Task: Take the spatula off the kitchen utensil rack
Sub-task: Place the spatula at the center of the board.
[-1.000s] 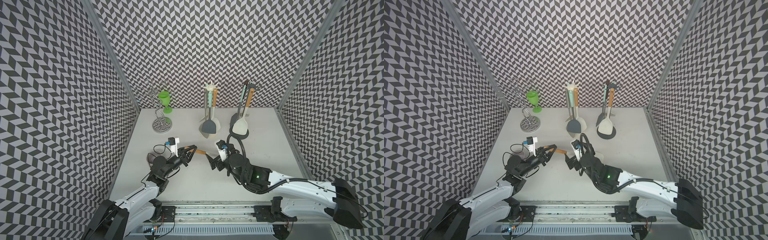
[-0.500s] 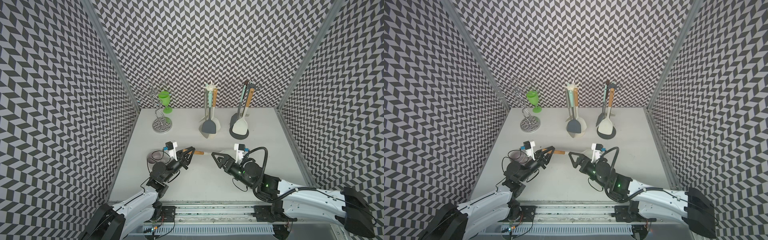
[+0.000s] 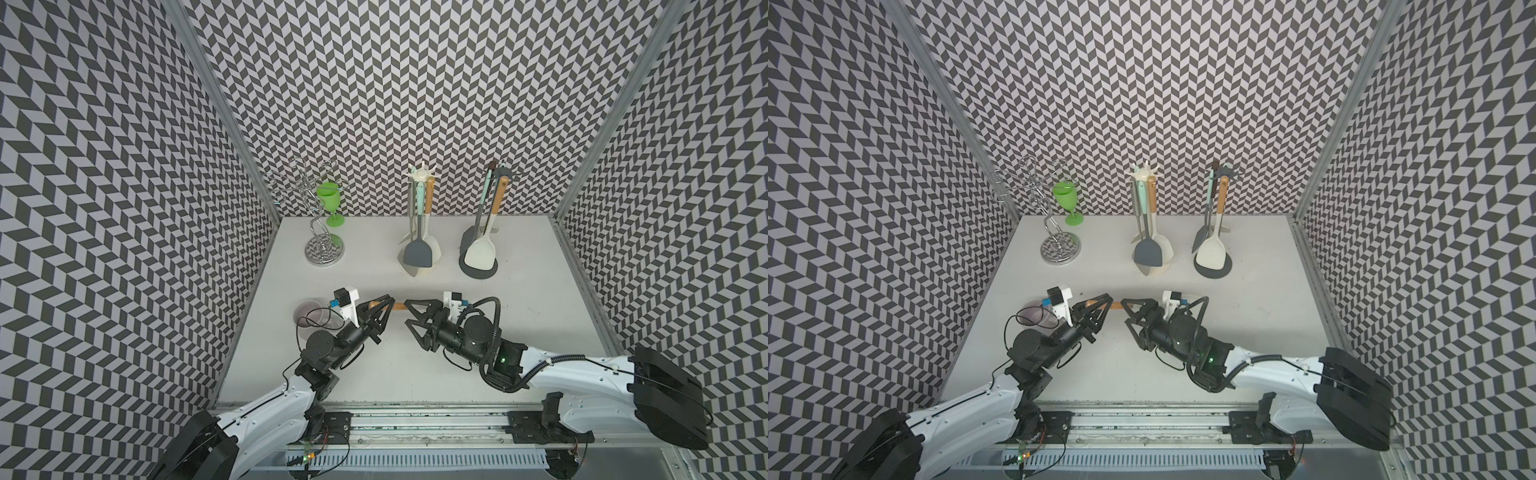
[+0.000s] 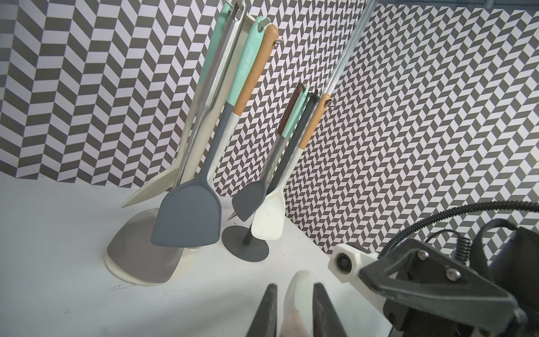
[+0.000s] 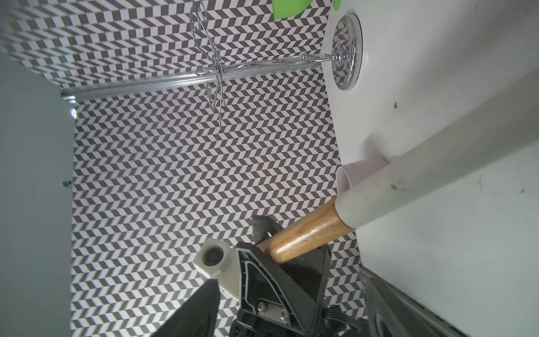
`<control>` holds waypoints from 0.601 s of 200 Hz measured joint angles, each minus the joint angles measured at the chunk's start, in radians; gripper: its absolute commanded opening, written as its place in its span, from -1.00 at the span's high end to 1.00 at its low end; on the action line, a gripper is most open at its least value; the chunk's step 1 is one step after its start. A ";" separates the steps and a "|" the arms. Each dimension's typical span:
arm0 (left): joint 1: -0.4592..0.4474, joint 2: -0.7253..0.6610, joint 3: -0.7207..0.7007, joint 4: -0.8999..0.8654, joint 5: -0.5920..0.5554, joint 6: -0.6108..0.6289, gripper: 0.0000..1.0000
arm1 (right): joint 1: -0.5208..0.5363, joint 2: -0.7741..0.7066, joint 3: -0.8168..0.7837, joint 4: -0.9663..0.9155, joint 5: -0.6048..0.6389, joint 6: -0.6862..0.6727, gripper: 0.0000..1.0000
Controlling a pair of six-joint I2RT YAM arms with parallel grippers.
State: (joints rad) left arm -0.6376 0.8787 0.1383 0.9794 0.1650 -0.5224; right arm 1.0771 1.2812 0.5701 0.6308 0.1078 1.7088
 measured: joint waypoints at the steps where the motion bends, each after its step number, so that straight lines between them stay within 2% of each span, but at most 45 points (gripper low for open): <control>1: 0.000 0.000 0.000 0.000 0.000 0.000 1.00 | 0.000 0.001 0.001 0.000 0.000 -0.001 -0.39; 61: -0.022 -0.004 -0.012 0.029 -0.024 0.026 1.00 | -0.038 0.051 0.050 0.009 -0.015 0.079 0.04; 78: -0.027 -0.004 -0.012 0.032 -0.035 0.034 1.00 | -0.045 0.056 0.053 0.004 -0.026 0.090 0.02; 120: -0.037 -0.004 -0.012 0.039 -0.056 0.044 1.00 | -0.058 0.057 0.072 -0.019 -0.039 0.102 -0.17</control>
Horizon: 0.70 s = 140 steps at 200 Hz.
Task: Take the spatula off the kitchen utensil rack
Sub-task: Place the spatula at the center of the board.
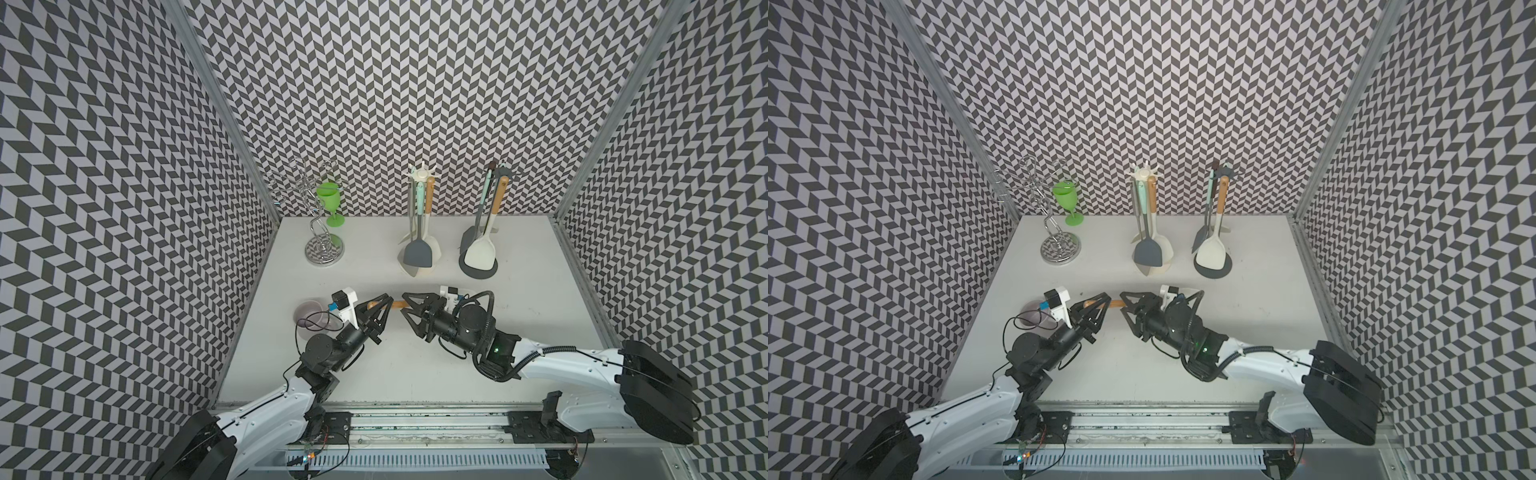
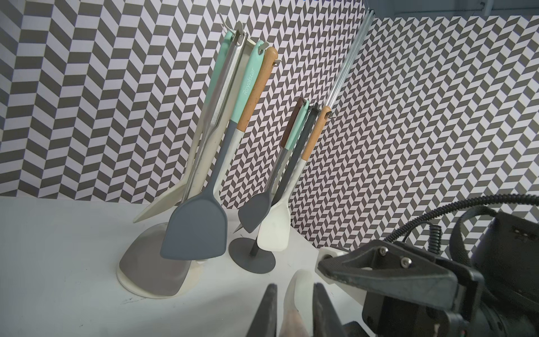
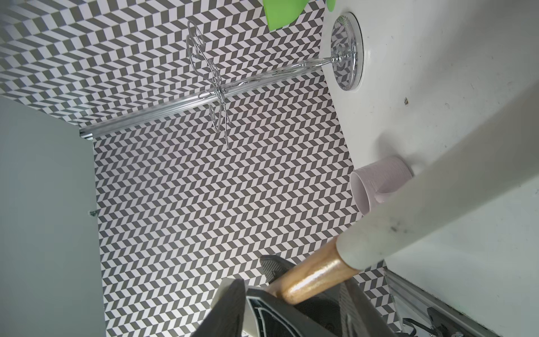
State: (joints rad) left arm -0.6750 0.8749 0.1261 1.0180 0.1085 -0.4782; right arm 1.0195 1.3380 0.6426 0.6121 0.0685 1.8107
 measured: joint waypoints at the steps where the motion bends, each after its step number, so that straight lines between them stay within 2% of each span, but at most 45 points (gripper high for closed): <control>1: 0.000 0.000 0.000 0.000 0.000 0.001 1.00 | 0.000 0.000 0.000 -0.001 -0.001 -0.001 -0.17; 33: -0.013 0.000 0.000 0.000 -0.006 0.010 1.00 | -0.008 0.018 0.011 -0.006 -0.017 0.019 -0.17; 51: -0.019 0.000 0.000 0.000 -0.005 0.011 1.00 | -0.011 0.037 0.019 -0.006 -0.024 0.034 -0.10; 76: -0.024 0.000 0.000 0.006 -0.007 0.015 1.00 | -0.014 0.051 0.024 -0.008 -0.032 0.055 0.23; 107: -0.026 -0.005 0.000 0.016 -0.011 0.014 1.00 | -0.014 0.055 0.029 0.002 -0.018 0.103 0.82; 117: -0.029 -0.002 0.000 0.019 -0.016 0.015 1.00 | -0.018 0.053 0.039 0.005 -0.016 0.078 1.00; 140: -0.034 0.006 0.002 0.035 -0.019 0.013 1.00 | -0.021 0.041 0.041 -0.008 -0.003 0.074 1.00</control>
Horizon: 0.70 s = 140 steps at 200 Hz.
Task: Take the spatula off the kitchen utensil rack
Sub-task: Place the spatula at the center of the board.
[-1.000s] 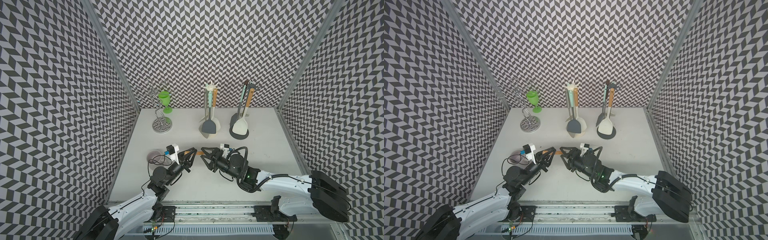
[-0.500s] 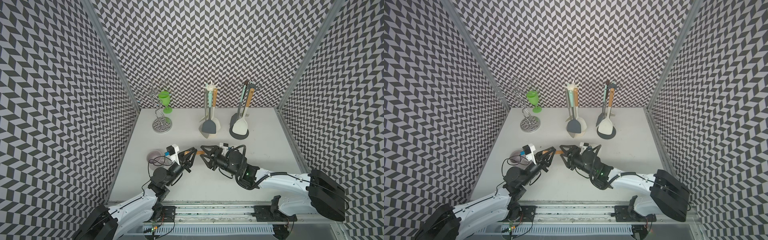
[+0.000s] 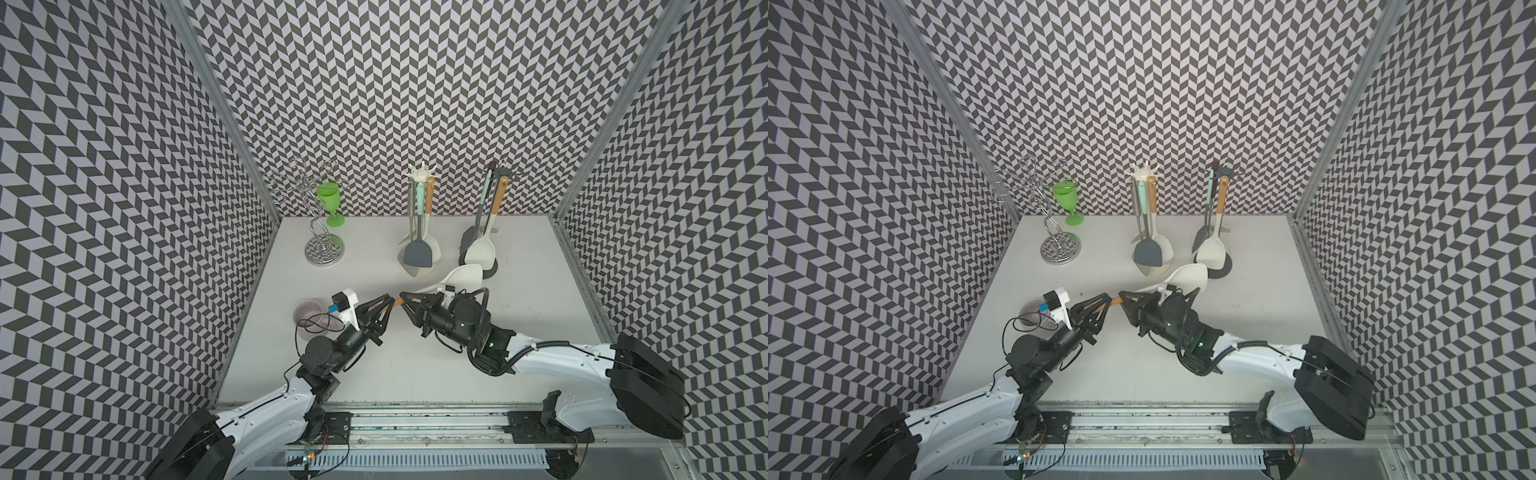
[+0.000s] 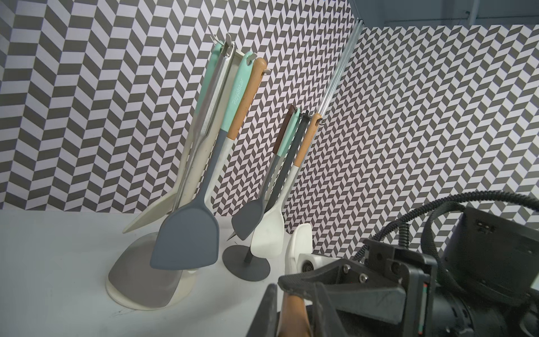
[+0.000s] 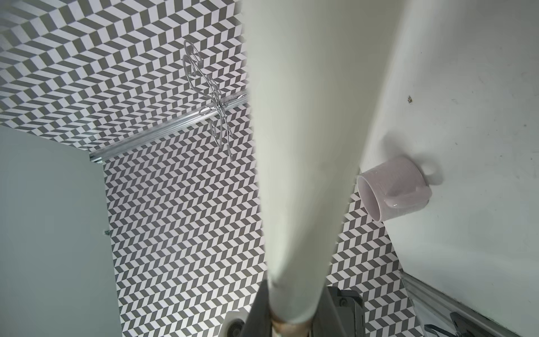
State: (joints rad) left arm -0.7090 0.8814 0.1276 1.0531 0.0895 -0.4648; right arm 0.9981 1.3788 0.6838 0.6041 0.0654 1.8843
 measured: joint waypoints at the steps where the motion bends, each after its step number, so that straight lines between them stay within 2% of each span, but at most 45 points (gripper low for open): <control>1: -0.001 0.002 0.000 0.002 0.000 0.000 1.00 | 0.000 -0.001 0.000 -0.002 0.001 -0.001 1.00; 12: -0.006 0.010 0.000 0.007 0.000 -0.001 1.00 | 0.000 -0.012 -0.001 -0.020 0.009 -0.012 1.00; 29: -0.018 0.025 0.007 0.008 0.007 -0.003 0.83 | 0.000 -0.044 -0.010 -0.057 0.021 -0.038 1.00; 47: -0.030 0.042 0.029 -0.001 0.020 -0.004 0.47 | -0.002 -0.098 -0.029 -0.091 0.038 -0.088 1.00; 64: -0.037 0.049 0.043 -0.013 0.033 0.002 -0.04 | -0.016 -0.163 -0.061 -0.107 0.097 -0.164 1.00; 100: -0.037 0.048 0.051 -0.054 0.034 -0.014 -0.67 | -0.160 -0.336 -0.123 -0.203 0.214 -0.367 1.00; 117: -0.037 0.046 0.053 -0.075 0.027 -0.010 -0.83 | -0.244 -0.425 -0.164 -0.259 0.222 -0.488 1.00; 140: -0.037 0.045 0.065 -0.116 0.010 -0.012 -0.90 | -0.393 -0.509 -0.179 -0.384 0.203 -0.677 1.00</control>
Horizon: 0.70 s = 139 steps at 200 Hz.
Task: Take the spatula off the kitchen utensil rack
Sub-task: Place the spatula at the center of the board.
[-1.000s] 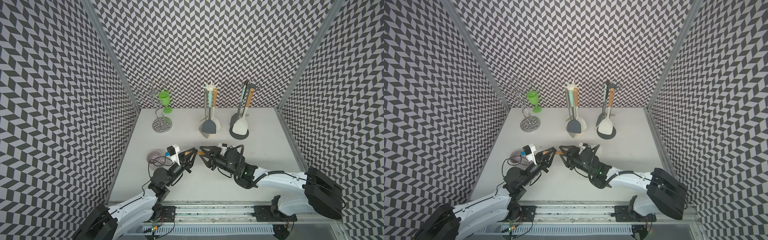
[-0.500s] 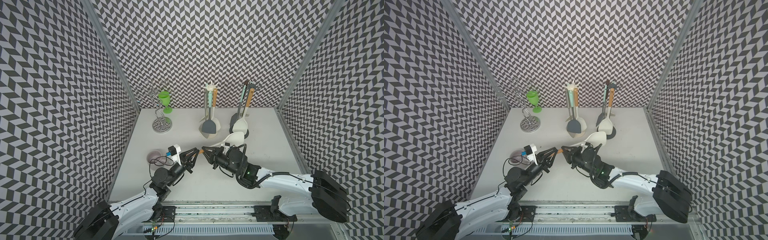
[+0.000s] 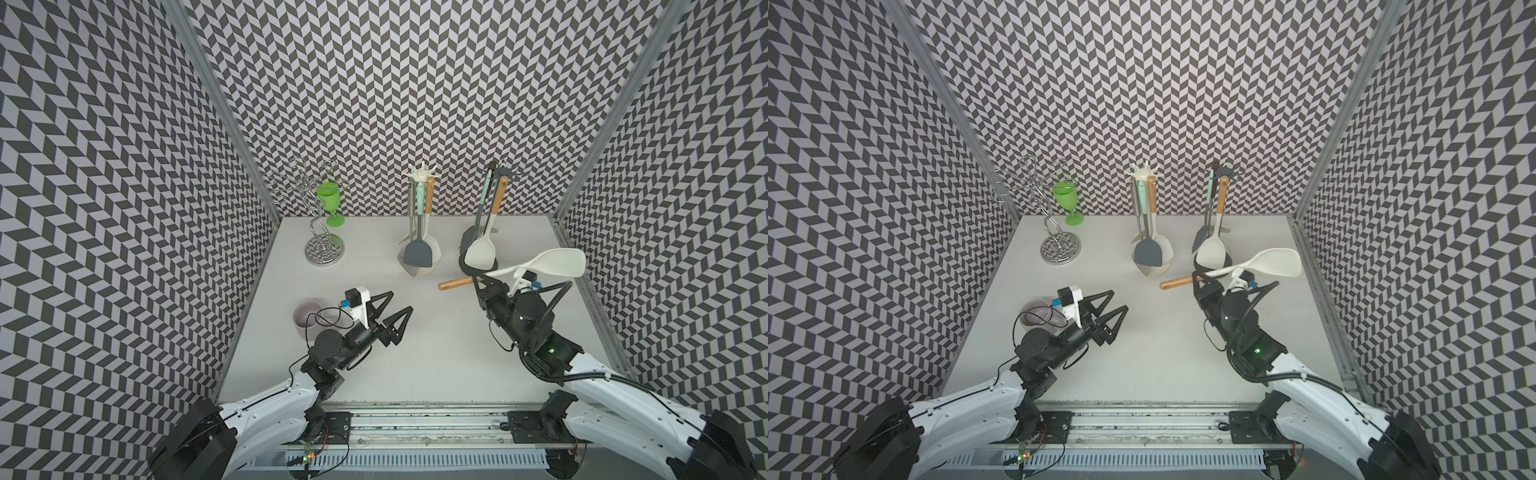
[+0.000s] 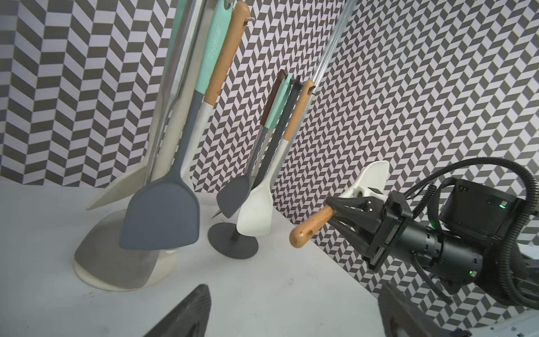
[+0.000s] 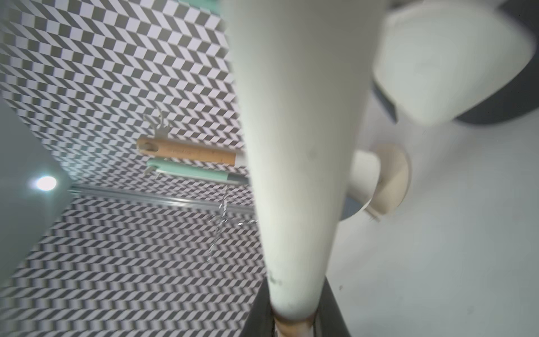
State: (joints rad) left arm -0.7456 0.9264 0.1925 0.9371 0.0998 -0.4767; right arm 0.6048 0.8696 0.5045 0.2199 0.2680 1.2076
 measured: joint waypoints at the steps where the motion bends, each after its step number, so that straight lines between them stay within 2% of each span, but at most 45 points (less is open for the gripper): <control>1: 0.000 0.000 0.002 -0.003 -0.001 0.000 -0.91 | -0.010 -0.003 0.000 -0.006 -0.002 -0.016 1.00; 28: 0.000 0.000 0.030 -0.059 -0.027 0.002 -0.99 | -0.212 -0.010 0.055 -0.163 -0.037 -0.256 1.00; 60: 0.000 0.008 0.063 -0.125 -0.055 0.008 -1.00 | -0.376 0.115 0.199 -0.309 -0.102 -0.538 1.00; 99: 0.007 0.060 0.115 -0.213 -0.092 0.008 -1.00 | -0.436 0.352 0.386 -0.473 -0.103 -0.844 1.00; 139: 0.015 0.081 0.120 -0.256 -0.110 0.013 -1.00 | -0.476 0.616 0.555 -0.665 -0.020 -1.047 1.00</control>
State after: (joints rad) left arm -0.7303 1.0077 0.3126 0.6815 -0.0101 -0.4637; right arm 0.1284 1.4853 1.0599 -0.4454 0.2478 0.1608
